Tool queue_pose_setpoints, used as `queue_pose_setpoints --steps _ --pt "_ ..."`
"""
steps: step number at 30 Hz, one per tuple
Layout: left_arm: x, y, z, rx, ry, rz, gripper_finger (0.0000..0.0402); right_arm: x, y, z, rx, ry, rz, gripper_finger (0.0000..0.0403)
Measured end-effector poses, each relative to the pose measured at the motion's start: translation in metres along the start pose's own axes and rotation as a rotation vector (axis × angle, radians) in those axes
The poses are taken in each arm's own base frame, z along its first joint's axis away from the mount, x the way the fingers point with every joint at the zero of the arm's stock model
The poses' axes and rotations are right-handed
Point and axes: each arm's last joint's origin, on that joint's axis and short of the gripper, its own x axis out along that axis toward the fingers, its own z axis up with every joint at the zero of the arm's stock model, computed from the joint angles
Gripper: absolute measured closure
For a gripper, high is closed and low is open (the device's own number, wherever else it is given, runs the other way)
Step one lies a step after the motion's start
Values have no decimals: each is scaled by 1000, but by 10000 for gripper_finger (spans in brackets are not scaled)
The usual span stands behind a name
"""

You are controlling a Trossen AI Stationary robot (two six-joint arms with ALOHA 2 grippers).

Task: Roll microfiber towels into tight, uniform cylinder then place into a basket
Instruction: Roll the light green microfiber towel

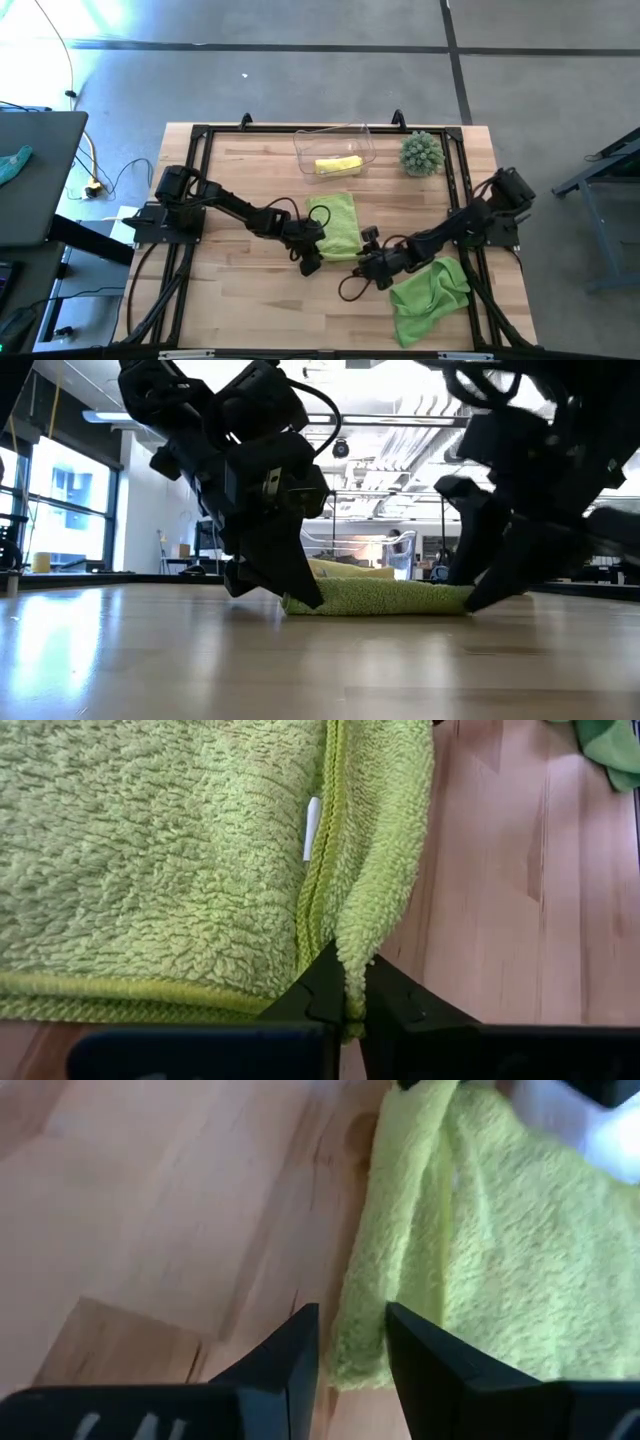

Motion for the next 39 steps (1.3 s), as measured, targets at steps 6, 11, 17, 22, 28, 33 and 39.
queue_pose_setpoints --steps 6,11,17,22,28,33,39 --pt "0 0 0 0 5 -7 390 14 -3 -6 99 45 -1 294" --pt "0 -1 0 10 19 -29 390 16 -8 -6 216 49 25 313" --pt "-1 -2 0 38 5 -16 383 22 -20 -8 346 60 150 394" --pt "-3 -8 -2 148 -10 -6 359 26 -39 -7 530 31 308 396" --pt "-17 -20 -7 281 2 33 322 33 -66 -14 715 41 540 401" --pt "-35 -31 -14 366 15 141 296 36 -80 -22 765 46 642 402" --pt "-42 -62 -27 663 -78 181 281 41 -96 -39 880 33 666 402"
